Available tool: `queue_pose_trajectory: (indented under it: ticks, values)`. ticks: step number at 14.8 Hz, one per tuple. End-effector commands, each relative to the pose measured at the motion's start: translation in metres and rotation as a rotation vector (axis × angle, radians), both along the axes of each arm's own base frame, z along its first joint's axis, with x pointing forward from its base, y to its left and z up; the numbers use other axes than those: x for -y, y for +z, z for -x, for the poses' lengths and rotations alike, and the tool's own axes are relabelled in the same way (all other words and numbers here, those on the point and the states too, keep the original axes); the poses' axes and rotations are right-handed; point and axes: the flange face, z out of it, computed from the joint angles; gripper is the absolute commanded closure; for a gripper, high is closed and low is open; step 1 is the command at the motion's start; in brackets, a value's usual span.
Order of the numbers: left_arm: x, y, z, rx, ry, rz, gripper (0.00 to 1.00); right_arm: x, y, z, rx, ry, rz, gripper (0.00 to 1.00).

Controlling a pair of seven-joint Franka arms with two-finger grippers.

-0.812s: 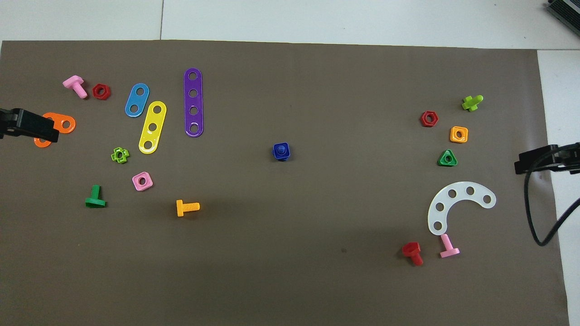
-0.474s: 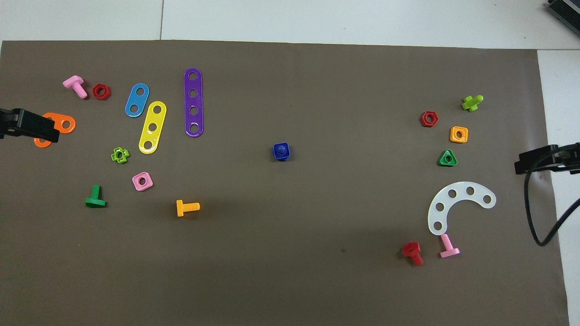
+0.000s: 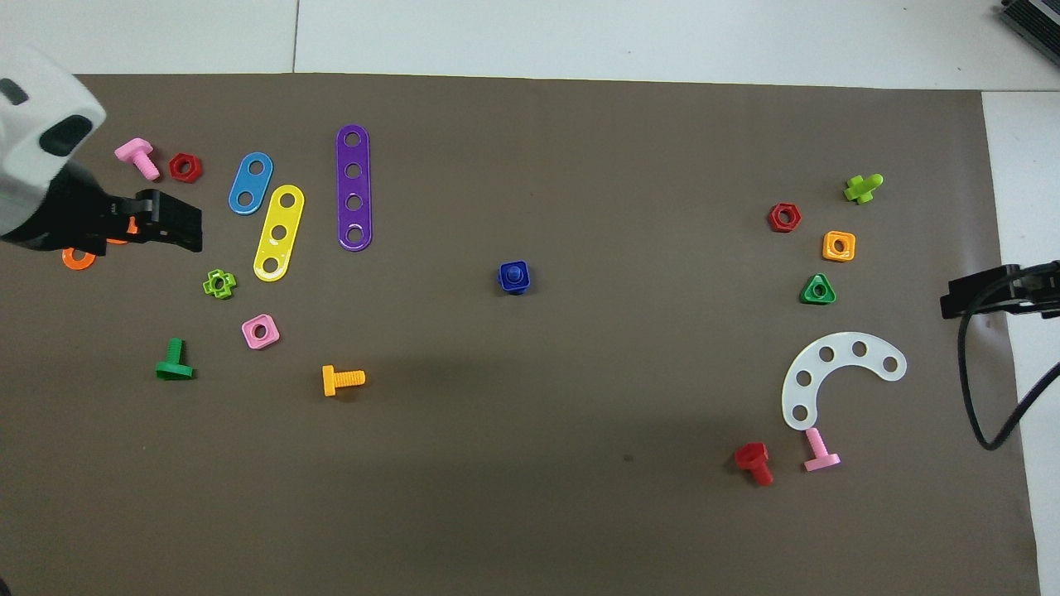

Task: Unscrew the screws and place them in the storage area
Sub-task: 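Reach the left gripper over the blue nut in the middle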

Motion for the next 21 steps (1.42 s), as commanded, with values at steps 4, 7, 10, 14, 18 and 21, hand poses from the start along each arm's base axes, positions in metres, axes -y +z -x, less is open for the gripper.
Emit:
queue_pose_trajectory:
  ticks: [4, 7, 10, 14, 18, 21]
  values:
    - [0.105, -0.055, -0.018, 0.042, 0.1, 0.073, 0.07, -0.001, 0.002, 0.009, -0.004, -0.013, -0.014, 0.0]
    - [0.148, -0.082, -0.025, 0.08, 0.138, 0.101, 0.09, -0.001, 0.002, 0.009, -0.004, -0.013, -0.014, 0.0]
    - [0.189, -0.114, -0.025, 0.082, 0.146, 0.12, 0.1, -0.001, 0.002, 0.009, -0.004, -0.013, -0.014, 0.0]
    - [0.259, -0.192, -0.021, 0.103, 0.106, 0.078, 0.1, -0.001, 0.002, 0.009, -0.004, -0.012, -0.014, 0.0]
    - [0.279, -0.241, -0.013, 0.133, 0.047, 0.058, 0.1, -0.001, 0.002, 0.009, -0.004, -0.013, -0.014, 0.0]
    - [0.287, -0.267, -0.002, 0.157, 0.018, 0.076, 0.12, -0.001, 0.002, 0.009, -0.004, -0.012, -0.014, 0.0]
